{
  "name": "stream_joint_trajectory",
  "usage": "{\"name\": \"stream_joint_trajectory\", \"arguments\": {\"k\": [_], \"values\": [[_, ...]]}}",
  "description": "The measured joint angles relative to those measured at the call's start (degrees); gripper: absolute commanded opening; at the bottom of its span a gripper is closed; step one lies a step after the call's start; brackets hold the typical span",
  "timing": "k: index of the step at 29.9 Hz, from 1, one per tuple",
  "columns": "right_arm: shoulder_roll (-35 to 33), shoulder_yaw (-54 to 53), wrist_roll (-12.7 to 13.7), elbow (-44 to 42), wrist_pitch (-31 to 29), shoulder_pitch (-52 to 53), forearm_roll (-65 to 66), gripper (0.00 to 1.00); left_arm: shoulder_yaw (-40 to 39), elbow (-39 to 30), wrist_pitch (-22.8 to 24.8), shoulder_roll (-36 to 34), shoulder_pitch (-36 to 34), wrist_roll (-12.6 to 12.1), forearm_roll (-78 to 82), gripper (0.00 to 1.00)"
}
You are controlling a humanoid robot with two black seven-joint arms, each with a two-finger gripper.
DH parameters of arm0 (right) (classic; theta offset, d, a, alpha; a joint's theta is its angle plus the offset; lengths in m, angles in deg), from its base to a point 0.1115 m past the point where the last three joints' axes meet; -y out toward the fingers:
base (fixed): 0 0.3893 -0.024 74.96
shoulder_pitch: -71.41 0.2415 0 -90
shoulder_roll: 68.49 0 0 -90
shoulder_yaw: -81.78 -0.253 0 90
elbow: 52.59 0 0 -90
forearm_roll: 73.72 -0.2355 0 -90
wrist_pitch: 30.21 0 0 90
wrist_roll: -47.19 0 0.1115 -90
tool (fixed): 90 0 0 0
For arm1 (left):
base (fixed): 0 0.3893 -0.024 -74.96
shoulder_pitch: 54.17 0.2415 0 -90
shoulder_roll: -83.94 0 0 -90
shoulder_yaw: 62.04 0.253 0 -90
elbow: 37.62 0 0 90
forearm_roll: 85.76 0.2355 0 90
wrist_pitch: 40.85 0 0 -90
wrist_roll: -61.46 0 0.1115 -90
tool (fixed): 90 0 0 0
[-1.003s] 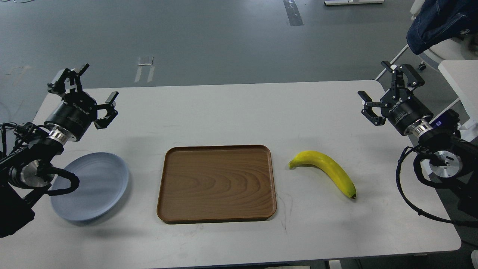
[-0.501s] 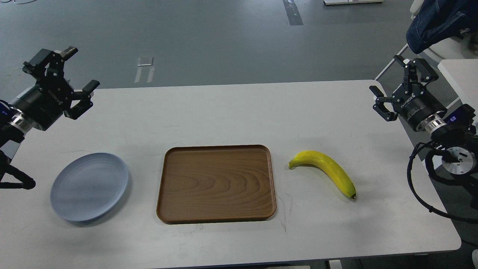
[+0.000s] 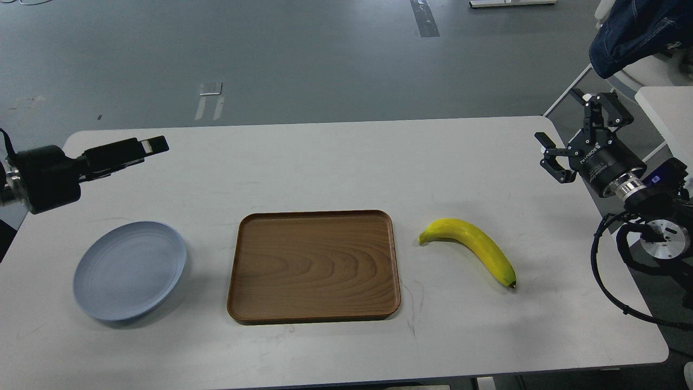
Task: Place banana on plate with both arms
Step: 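Lower the left gripper toward the edge of the blue-grey plate, then grasp the plate rim with the left gripper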
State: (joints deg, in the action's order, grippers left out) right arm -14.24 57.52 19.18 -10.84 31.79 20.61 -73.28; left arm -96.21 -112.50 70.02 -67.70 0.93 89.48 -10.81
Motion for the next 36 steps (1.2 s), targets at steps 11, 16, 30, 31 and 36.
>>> {"name": "stream_joint_trajectory", "arguments": {"k": [11, 16, 30, 31, 36], "values": [[0.01, -0.43, 0.0, 0.09, 0.0, -0.96, 0.0, 1.0, 15.48, 13.13, -18.47, -0.05, 1.66, 0.0, 15.19, 1.0], [0.49, -0.58, 0.0, 0.08, 0.0, -0.97, 0.0, 1.0, 20.37, 18.19, -21.33, 0.44, 1.95, 0.0, 13.31, 1.0], [0.4, -0.81, 0.0, -0.02, 0.0, -1.39, 0.01, 1.0, 21.97, 26.38, -23.56, 4.77, 8.28, -0.02, 9.04, 0.91], [0.39, -0.83, 0.0, -0.01, 0.0, -1.44, 0.0, 1.0, 21.97, 26.56, -23.75, 4.79, 8.7, -0.02, 8.87, 0.89], [0.24, -0.83, 0.0, -0.02, 0.0, -1.88, 0.01, 1.0, 21.97, 26.88, -24.06, 4.92, 10.42, -0.02, 8.13, 0.73]]}}
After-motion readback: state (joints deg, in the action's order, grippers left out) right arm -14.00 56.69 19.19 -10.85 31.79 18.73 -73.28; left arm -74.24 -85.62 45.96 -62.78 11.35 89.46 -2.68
